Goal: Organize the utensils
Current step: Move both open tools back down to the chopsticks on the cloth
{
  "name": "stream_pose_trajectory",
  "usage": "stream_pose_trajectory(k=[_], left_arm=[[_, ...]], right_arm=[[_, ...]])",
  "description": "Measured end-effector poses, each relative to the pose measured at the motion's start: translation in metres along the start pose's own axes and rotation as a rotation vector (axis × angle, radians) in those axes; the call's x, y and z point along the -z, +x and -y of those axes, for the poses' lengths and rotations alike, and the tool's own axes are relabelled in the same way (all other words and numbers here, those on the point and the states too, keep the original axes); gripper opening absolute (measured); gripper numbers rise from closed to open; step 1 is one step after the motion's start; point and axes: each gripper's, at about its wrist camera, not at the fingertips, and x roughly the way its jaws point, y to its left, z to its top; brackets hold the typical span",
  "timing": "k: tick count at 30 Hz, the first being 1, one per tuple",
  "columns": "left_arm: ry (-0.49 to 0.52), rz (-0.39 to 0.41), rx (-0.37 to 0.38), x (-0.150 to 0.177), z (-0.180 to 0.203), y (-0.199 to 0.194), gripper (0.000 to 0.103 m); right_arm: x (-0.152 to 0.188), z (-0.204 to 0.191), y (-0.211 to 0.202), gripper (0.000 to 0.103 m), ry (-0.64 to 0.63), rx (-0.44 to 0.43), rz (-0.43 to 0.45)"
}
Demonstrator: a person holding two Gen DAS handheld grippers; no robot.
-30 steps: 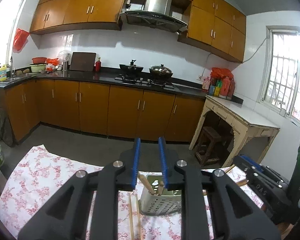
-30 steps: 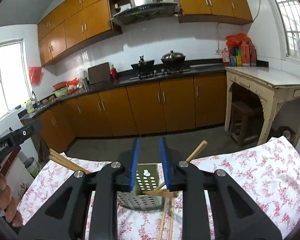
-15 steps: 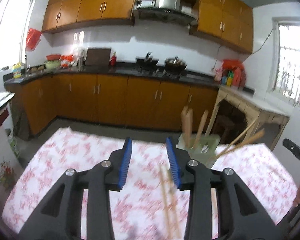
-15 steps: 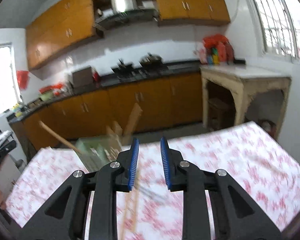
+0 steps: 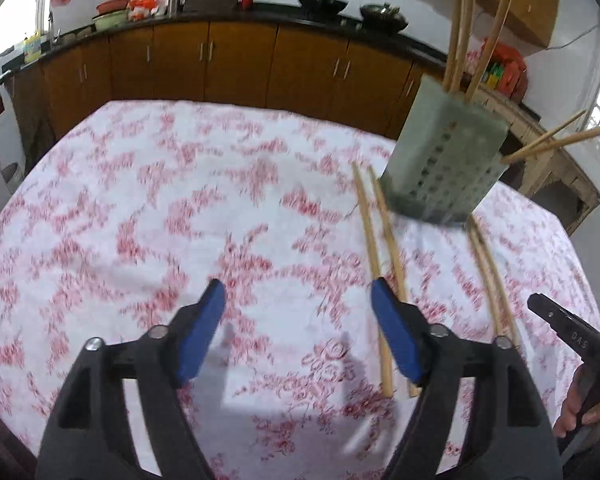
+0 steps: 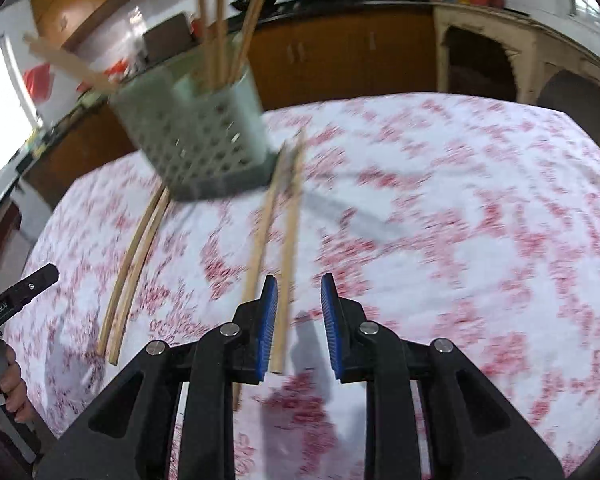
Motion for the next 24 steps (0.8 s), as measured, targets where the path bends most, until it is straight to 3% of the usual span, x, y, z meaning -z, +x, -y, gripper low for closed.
stream_pose_trajectory(k=[5,10,13,17,21,24], left_arm=[[-0.003,-0.017,-0.007,0.007,0.001,0.008,0.092],[0.015,-0.028,-0.044,0.008,0.003,0.013,0.098],[0.032,-0.036,-0.024,0.009,0.006,0.017,0.099],[0.07,-0.013,0.048,0.01,0.012,0.015,0.098],[0.119,-0.018,0.05,0.01,0.022,0.018,0.091],[0.166,-0.046,0.012,0.01,0.032,0.026,0.085]], right_arm=[[0.005,-0.01,0.021,0.024,-0.032,0.024,-0.033],[0.005,-0.009,0.025,0.023,-0.062,0.06,-0.036],[0.005,-0.011,0.026,0.009,-0.091,0.114,-0.022],[0.0,0.006,0.025,0.008,-0.043,0.14,-0.013],[-0.008,0.039,0.023,0.008,0.057,0.213,0.009],[-0.011,0.058,0.021,0.008,0.099,0.248,0.014]])
